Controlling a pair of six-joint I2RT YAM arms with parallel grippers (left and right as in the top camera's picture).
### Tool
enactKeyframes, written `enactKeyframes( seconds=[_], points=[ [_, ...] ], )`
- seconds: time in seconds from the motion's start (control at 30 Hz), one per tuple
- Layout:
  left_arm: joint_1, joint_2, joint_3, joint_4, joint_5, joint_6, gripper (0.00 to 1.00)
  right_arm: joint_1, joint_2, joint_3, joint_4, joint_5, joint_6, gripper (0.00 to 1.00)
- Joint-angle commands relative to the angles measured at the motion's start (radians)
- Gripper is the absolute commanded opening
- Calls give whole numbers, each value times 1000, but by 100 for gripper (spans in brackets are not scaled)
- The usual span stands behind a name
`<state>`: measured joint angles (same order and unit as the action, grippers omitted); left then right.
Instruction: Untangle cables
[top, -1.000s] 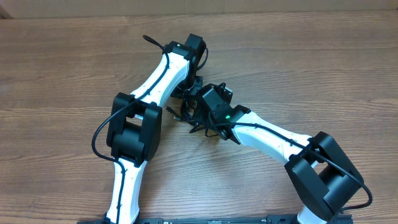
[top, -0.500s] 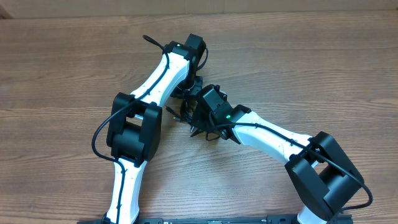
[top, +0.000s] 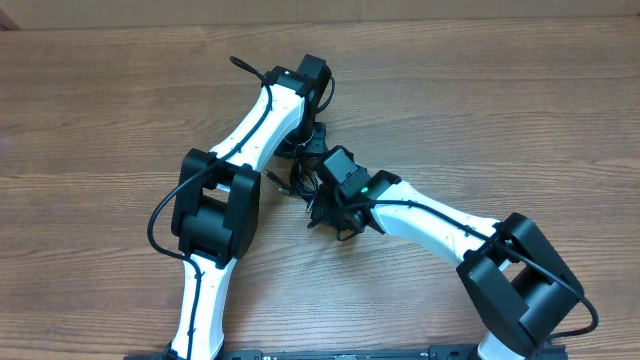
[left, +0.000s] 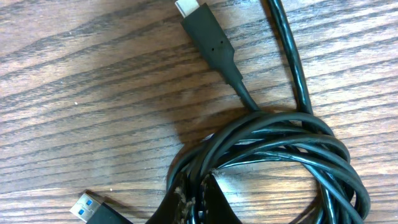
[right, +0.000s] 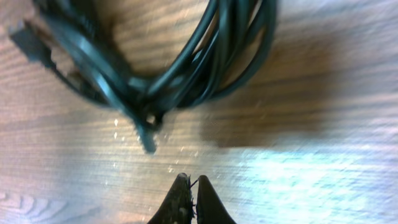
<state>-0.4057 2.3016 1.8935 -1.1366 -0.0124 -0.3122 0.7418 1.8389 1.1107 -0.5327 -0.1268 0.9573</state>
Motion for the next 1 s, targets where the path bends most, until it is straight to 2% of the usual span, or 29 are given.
enactKeyframes(
  seconds=[0.0,0.1,0.3,0.57,0.77,0.9,0.97],
  points=[
    [0,-7,7,-3,-2,2,4,48,-29,1,3,44,89,4],
    [0,-7,7,-4,-2,2,4,89,-26,1,3,125,177,4],
    [0,-7,7,-4,-2,2,4,116,23,1,12,151,270,4],
    [0,-7,7,-4,-2,2,4,117,39,1,50,118,278,4],
    [0,-7,7,-4,-2,2,4,117,81,0,49,116,373,4],
    [0,-7,7,-4,-2,2,5,117,126,0,100,52,381,4],
    [0,-7,7,-4,-2,2,5,117,127,0,105,47,381,8]
  ],
)
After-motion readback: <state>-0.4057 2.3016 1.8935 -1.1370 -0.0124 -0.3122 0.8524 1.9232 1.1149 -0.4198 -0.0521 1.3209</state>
